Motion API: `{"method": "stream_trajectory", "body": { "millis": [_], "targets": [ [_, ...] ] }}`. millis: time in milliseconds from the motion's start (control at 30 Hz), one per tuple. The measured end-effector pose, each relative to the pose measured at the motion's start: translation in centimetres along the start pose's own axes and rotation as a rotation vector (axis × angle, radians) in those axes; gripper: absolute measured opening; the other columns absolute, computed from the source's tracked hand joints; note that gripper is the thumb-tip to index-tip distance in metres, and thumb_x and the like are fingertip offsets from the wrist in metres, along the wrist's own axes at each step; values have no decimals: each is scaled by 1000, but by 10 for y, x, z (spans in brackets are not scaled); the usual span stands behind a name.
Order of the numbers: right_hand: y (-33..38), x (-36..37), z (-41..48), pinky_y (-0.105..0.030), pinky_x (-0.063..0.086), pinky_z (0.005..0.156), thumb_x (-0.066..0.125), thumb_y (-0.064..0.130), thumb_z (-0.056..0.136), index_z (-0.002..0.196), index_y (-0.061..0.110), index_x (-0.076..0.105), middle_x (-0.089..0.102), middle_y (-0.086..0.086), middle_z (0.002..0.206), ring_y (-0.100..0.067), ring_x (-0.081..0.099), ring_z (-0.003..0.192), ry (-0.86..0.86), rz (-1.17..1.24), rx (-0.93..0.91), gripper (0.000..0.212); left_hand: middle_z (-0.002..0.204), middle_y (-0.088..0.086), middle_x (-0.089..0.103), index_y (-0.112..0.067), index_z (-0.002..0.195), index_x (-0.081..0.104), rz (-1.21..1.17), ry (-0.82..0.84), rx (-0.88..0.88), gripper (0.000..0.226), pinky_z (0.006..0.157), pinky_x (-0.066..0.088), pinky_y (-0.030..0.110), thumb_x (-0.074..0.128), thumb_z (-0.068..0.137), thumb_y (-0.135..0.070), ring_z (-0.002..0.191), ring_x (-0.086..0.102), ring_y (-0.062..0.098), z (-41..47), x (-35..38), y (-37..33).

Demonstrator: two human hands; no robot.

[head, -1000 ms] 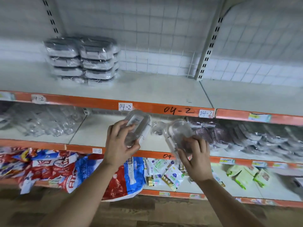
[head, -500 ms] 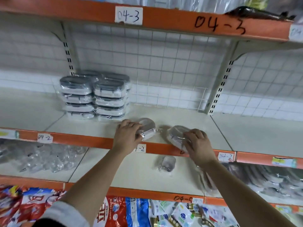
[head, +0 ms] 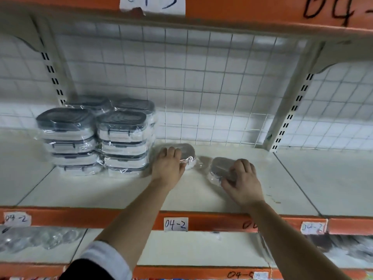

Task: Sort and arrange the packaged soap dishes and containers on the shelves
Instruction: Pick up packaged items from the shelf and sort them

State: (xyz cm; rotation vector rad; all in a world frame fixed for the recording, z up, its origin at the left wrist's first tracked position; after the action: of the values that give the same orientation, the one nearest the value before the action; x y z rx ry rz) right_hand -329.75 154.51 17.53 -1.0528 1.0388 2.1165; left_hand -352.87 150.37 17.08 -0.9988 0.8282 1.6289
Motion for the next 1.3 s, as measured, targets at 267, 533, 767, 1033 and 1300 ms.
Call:
{"method": "stream_trajectory", "body": {
  "millis": [267,533,767,1033,1300],
  "targets": [
    [-4,7,10,-52,36,104,45,53,78,104,5,61,56,-19,114,-38,42,119,-21,-35,-21,57,136,11,43,-10,128,42,-74,113,-48,39,108,31,47,44,99,-36,133,34,33,38,34,14],
    [-8,10,12,-52,30,110,42,55,78,112,5,60,54,-22,122,-38,41,128,21,0,22,63,143,11,44,-10,130,43,-165,57,-69,37,110,25,37,49,99,-30,138,32,28,50,36,18],
    [-14,13,12,-39,30,106,36,62,75,119,13,57,48,-13,132,-34,35,134,53,11,56,69,158,12,22,-8,147,26,-203,133,5,50,117,14,35,39,102,-28,148,14,26,24,20,14],
    [-9,13,17,-40,36,95,73,39,82,114,14,59,50,-9,126,-37,44,112,-35,104,86,43,85,2,68,-14,90,69,-195,-156,307,14,73,50,35,62,87,-25,80,66,25,-36,-26,21],
    [66,27,66,-34,37,100,78,23,80,110,6,58,49,-12,121,-32,48,111,-153,275,-75,40,67,0,60,-15,74,65,-212,-183,399,24,64,49,32,48,86,-25,59,61,22,-51,-30,40]
  ]
}}
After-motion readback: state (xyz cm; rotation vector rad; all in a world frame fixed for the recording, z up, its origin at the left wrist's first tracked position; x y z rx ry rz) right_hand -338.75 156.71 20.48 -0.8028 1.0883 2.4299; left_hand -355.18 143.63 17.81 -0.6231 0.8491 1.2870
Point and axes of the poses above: each hand's wrist, its own z-axis towards the middle knuckle, its own x-axis out of the palm, y = z × x, the point moved 4 cm from there along z, towards the middle knuckle
